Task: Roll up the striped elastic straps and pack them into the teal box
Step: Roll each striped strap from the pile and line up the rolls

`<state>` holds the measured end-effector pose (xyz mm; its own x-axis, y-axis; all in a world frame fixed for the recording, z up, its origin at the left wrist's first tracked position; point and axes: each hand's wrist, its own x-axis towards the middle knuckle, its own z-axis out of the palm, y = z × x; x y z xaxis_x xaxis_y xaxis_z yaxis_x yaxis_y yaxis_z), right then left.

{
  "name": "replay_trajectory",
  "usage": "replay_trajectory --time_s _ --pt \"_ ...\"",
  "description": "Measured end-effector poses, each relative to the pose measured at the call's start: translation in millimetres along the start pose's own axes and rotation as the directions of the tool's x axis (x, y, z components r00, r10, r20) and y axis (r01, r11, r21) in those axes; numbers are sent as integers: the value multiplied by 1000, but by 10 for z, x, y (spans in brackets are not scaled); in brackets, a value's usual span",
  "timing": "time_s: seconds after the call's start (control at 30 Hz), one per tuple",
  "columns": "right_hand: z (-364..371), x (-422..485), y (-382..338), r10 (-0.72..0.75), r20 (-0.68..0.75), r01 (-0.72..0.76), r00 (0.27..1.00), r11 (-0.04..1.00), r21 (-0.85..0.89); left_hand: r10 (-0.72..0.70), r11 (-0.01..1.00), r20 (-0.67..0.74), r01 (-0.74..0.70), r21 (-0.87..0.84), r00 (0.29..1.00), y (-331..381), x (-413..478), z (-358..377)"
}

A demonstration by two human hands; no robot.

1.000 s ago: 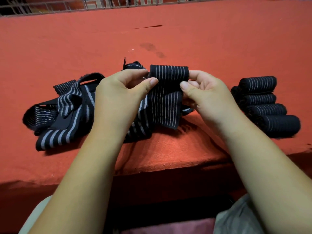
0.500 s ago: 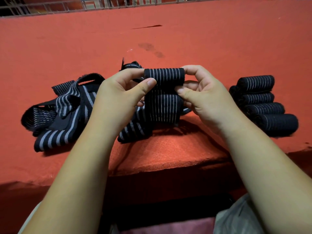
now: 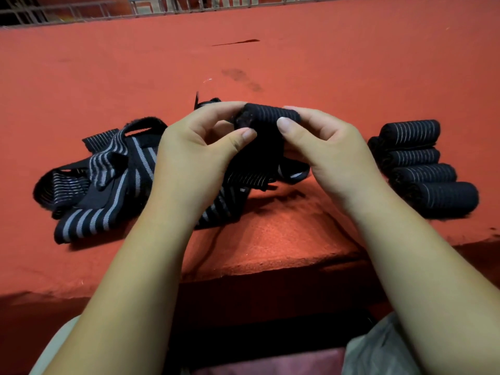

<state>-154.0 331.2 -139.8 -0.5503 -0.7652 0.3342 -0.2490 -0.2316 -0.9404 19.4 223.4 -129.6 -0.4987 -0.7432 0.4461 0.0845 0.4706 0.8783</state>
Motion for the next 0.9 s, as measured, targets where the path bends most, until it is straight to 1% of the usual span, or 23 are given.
replay_trajectory --time_s 0.13,0.27,0.4,0.47,0.57,0.7,0.9 --pt "-3 18 37 32 -10 -32 999 999 -6 10 999 3 -10 40 1000 40 -1 32" --pt "-16 28 65 42 10 -42 999 999 16 -58 994 60 63 -88 997 27 -12 35" --pt "-9 7 61 41 36 -41 999 999 6 -161 953 88 178 -245 983 -23 -14 38" --pt "-16 10 62 48 48 -49 998 999 10 -207 933 102 228 -277 973 -57 4 40" --pt "-10 22 88 74 56 -74 996 997 -4 -239 914 104 260 -311 965 -89 24 36" --pt "-20 51 93 72 26 -69 997 993 -99 -284 905 63 290 -311 957 -85 34 28" --pt "-1 59 127 68 34 -65 997 994 -88 -383 885 34 377 -273 923 -95 26 43"
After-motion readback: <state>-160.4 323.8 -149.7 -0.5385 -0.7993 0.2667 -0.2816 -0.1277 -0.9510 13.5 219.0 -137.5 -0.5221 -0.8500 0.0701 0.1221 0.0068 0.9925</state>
